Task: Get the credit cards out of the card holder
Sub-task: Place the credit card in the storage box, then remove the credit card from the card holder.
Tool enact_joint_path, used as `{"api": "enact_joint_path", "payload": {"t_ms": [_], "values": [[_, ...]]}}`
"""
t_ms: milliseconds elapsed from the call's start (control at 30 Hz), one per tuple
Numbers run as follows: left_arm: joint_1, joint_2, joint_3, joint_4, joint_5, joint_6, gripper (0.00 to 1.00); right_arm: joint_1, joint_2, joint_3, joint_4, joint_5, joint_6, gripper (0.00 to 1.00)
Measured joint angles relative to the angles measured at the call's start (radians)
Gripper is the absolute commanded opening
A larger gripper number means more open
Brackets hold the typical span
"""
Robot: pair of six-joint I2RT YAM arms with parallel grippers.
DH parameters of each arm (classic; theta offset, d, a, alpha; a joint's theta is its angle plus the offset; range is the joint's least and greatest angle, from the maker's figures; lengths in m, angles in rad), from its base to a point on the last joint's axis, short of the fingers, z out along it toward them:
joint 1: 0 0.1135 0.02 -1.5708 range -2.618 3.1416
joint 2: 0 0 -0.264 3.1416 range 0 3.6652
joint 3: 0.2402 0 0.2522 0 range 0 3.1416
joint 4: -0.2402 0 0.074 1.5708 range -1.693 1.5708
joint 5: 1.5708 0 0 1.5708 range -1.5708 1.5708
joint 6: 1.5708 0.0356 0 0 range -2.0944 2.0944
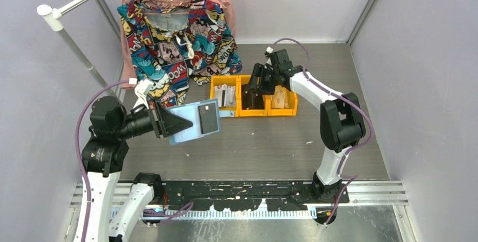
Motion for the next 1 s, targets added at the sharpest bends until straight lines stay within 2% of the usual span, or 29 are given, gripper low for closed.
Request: {"api": "enact_joint_path", "payload": {"t_ms": [133, 267, 400, 500, 633, 733, 867, 1000], "values": [[0.0, -0.005, 0.0, 0.05, -0.006, -0.047, 0.0, 0.009, -0.116, -0.046, 0.009, 0.032, 0.013, 0.86], [0.0, -0.007, 0.0, 0.125, -0.039, -0.103, 0.0, 0.05, -0.39, -0.137, 0.074, 0.021, 0.068, 0.99], [0.0, -0.009, -0.003, 0.202, -0.099, -0.167, 0.0, 0.186, -0.686, -0.261, 0.306, -0.024, 0.179, 1.0], [0.0, -0.014, -0.01, 0.253, -0.152, -0.211, 0.0, 0.338, -0.807, -0.365, 0.492, -0.03, 0.269, 0.99], [0.0, -0.018, -0.026, 0.324, -0.192, -0.28, 0.0, 0.517, -0.821, -0.447, 0.649, 0.025, 0.352, 1.0], [0.0, -0.018, -0.031, 0.357, -0.204, -0.32, 0.0, 0.615, -0.732, -0.451, 0.719, 0.097, 0.385, 0.93], [0.0, -0.027, -0.032, 0.376, -0.208, -0.352, 0.0, 0.679, -0.639, -0.453, 0.767, 0.185, 0.423, 0.86], [0.0, -0.041, -0.032, 0.391, -0.207, -0.367, 0.0, 0.682, -0.616, -0.478, 0.861, 0.244, 0.478, 0.79]]}}
